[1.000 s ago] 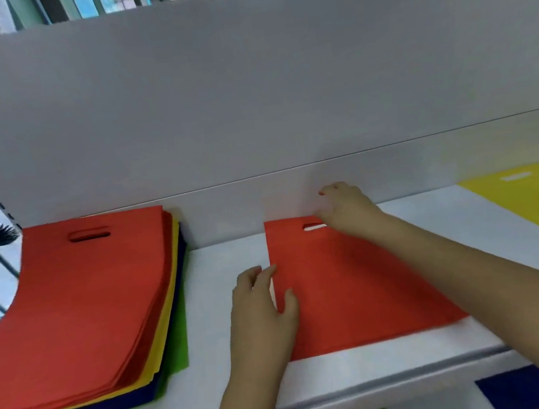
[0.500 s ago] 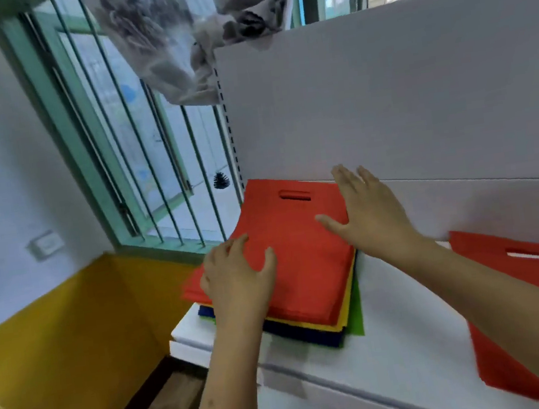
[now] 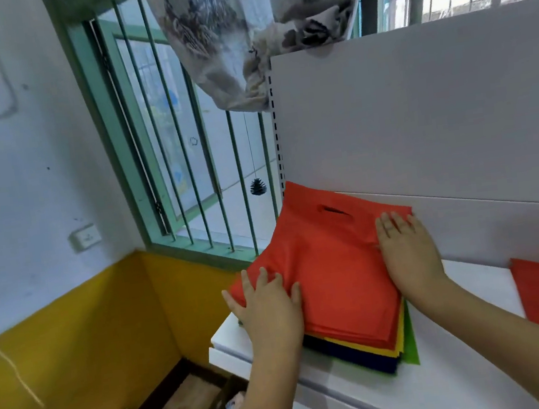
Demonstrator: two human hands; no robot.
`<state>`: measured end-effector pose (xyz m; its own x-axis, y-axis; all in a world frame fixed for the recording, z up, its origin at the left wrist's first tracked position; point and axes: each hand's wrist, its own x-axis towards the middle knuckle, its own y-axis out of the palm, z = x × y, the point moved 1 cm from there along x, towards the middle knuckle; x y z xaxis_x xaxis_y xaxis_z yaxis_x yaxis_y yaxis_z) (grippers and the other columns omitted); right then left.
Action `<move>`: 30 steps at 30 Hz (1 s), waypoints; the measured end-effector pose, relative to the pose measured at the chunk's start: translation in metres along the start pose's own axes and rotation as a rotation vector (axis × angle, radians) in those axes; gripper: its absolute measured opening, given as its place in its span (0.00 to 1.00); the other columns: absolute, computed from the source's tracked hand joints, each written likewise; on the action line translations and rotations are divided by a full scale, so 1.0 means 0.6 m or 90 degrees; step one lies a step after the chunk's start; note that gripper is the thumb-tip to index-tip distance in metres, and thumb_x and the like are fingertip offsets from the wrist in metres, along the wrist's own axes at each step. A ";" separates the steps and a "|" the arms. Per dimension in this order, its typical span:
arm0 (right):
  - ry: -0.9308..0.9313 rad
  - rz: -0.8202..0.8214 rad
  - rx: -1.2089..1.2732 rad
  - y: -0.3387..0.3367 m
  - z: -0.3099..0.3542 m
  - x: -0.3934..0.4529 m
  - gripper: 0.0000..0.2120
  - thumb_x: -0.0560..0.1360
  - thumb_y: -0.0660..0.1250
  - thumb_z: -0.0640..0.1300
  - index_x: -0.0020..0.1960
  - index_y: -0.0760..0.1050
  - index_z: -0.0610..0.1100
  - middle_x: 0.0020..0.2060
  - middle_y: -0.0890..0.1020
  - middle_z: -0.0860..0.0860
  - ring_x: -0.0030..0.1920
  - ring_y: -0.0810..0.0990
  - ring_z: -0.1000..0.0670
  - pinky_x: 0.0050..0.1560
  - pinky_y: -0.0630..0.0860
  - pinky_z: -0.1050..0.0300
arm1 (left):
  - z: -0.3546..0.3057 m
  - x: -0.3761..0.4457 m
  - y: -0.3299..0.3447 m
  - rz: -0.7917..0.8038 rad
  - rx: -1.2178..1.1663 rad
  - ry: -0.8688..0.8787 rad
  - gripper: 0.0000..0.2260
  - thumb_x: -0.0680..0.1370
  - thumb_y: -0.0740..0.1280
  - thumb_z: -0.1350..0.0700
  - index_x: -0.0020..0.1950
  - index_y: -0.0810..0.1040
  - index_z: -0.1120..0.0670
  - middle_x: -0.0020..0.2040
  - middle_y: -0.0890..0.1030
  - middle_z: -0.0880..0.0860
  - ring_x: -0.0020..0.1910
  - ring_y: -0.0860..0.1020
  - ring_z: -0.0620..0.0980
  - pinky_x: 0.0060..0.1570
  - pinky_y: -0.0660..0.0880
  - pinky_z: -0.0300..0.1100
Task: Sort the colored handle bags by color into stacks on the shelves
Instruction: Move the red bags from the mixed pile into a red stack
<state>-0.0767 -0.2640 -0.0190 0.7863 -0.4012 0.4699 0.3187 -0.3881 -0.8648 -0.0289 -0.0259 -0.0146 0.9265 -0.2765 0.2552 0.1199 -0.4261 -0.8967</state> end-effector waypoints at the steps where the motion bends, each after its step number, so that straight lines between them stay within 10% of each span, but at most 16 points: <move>1: -0.002 0.024 -0.004 0.002 0.002 -0.001 0.22 0.74 0.52 0.36 0.61 0.76 0.30 0.58 0.80 0.34 0.58 0.80 0.35 0.63 0.72 0.35 | -0.004 -0.003 -0.001 -0.013 0.002 0.005 0.20 0.82 0.54 0.41 0.69 0.74 0.46 0.76 0.66 0.47 0.79 0.50 0.52 0.73 0.36 0.63; 5: -0.041 -0.040 -0.045 -0.030 -0.002 -0.007 0.25 0.70 0.49 0.38 0.53 0.82 0.35 0.52 0.83 0.38 0.52 0.82 0.37 0.60 0.75 0.38 | -0.014 0.002 -0.008 -0.057 -0.079 0.014 0.11 0.81 0.59 0.47 0.56 0.79 0.48 0.62 0.78 0.47 0.75 0.62 0.50 0.74 0.38 0.62; 8: -0.021 -0.094 -0.008 -0.077 -0.029 -0.009 0.16 0.70 0.54 0.41 0.45 0.81 0.42 0.50 0.84 0.41 0.48 0.81 0.39 0.56 0.74 0.44 | -0.041 -0.005 -0.036 -0.081 -0.332 0.064 0.06 0.80 0.61 0.51 0.52 0.77 0.48 0.52 0.79 0.47 0.59 0.76 0.49 0.67 0.67 0.53; 10: 0.014 -0.112 0.020 -0.104 -0.063 -0.016 0.12 0.71 0.59 0.40 0.49 0.80 0.45 0.54 0.82 0.42 0.45 0.81 0.39 0.48 0.74 0.48 | -0.075 -0.016 -0.060 -0.038 -0.520 0.088 0.05 0.80 0.63 0.54 0.48 0.73 0.43 0.46 0.77 0.43 0.47 0.76 0.42 0.46 0.73 0.40; 15: 0.116 -0.084 0.195 -0.150 -0.187 -0.055 0.16 0.80 0.57 0.46 0.65 0.74 0.54 0.57 0.81 0.49 0.54 0.80 0.43 0.49 0.76 0.50 | -0.159 -0.036 -0.065 0.124 -0.804 0.111 0.12 0.77 0.67 0.62 0.48 0.76 0.43 0.50 0.78 0.47 0.47 0.78 0.49 0.49 0.76 0.50; 21: 0.209 -0.169 0.263 -0.155 -0.346 -0.134 0.16 0.74 0.65 0.31 0.59 0.81 0.42 0.55 0.83 0.43 0.57 0.81 0.42 0.61 0.71 0.54 | -0.269 -0.097 -0.004 0.248 -0.784 0.200 0.08 0.72 0.72 0.50 0.50 0.80 0.42 0.54 0.81 0.48 0.54 0.80 0.50 0.59 0.76 0.51; 24: 0.296 -0.157 0.247 -0.160 -0.415 -0.188 0.13 0.74 0.67 0.33 0.56 0.83 0.41 0.54 0.84 0.44 0.56 0.81 0.43 0.60 0.69 0.56 | -0.312 -0.145 0.016 0.303 -0.742 0.315 0.12 0.77 0.66 0.41 0.35 0.77 0.43 0.35 0.78 0.39 0.34 0.75 0.36 0.40 0.71 0.34; 27: 0.353 0.003 0.244 -0.140 -0.469 -0.246 0.13 0.74 0.68 0.37 0.58 0.82 0.40 0.56 0.83 0.45 0.58 0.79 0.45 0.60 0.68 0.57 | -0.328 -0.190 0.059 0.372 -0.633 0.385 0.24 0.78 0.59 0.36 0.26 0.66 0.48 0.26 0.67 0.44 0.27 0.64 0.41 0.31 0.61 0.36; 30: 0.366 0.177 0.244 -0.096 -0.506 -0.306 0.12 0.76 0.69 0.44 0.56 0.81 0.39 0.54 0.83 0.45 0.55 0.80 0.46 0.58 0.72 0.53 | -0.328 -0.222 0.124 0.433 -0.443 0.431 0.15 0.77 0.64 0.38 0.39 0.81 0.46 0.41 0.77 0.43 0.39 0.75 0.40 0.46 0.74 0.38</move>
<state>-0.4002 -0.4201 -0.0017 0.4975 -0.8541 0.1518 0.3927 0.0657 -0.9173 -0.2135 -0.1902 -0.0444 0.3225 -0.9378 0.1289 -0.7383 -0.3344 -0.5857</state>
